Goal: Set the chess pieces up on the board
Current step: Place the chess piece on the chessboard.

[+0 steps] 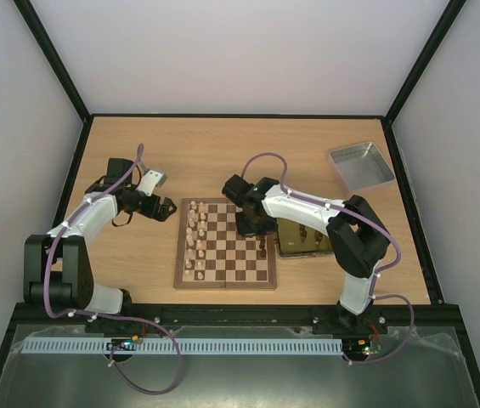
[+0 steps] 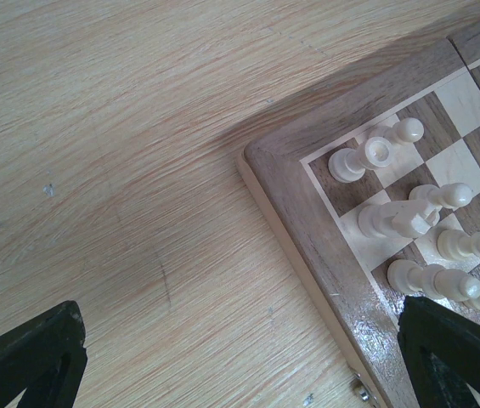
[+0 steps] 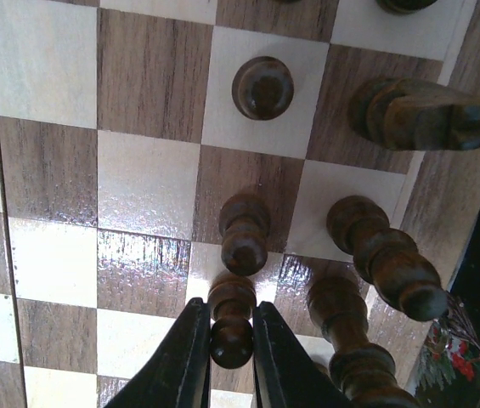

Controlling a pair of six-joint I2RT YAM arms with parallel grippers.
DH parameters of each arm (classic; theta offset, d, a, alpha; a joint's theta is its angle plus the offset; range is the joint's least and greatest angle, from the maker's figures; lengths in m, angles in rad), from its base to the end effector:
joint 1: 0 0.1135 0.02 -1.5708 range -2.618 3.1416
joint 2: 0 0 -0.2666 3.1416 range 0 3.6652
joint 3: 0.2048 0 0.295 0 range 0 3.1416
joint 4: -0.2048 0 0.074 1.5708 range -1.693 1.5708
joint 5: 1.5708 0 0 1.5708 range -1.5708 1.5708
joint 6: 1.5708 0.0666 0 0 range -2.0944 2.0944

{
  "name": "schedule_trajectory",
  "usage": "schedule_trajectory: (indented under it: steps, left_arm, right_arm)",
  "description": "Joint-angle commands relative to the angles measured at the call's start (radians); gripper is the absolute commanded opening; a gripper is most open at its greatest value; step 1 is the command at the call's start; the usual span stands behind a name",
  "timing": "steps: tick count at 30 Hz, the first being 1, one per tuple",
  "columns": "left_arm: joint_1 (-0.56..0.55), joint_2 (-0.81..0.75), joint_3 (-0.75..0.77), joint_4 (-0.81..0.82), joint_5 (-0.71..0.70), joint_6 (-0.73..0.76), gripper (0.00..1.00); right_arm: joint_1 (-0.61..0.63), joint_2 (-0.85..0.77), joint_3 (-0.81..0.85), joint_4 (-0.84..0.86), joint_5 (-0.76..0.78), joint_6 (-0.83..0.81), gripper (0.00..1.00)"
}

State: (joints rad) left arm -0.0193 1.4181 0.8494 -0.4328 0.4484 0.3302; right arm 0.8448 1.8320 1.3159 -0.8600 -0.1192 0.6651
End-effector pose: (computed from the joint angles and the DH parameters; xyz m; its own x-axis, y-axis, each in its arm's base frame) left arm 0.3268 -0.0352 0.1591 -0.7152 0.3060 -0.6283 0.5105 0.8428 -0.1706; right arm 0.2575 0.3020 0.1432 -0.9802 -0.1811 -0.0802 -0.1943 0.9579 0.2112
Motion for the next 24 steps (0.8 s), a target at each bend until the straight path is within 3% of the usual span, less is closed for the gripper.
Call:
schedule_trajectory:
  steps: [1, 24]
  left_arm:
    - [-0.004, 0.005, -0.012, -0.008, 0.013, 0.009, 1.0]
    - [-0.005, 0.002, -0.009, -0.01, 0.018, 0.01, 1.0]
  right_arm:
    - [0.004, 0.017, -0.012, 0.001, 0.02, -0.007, 0.13]
    - [0.003, 0.019, 0.029, -0.027, 0.058, -0.004, 0.22]
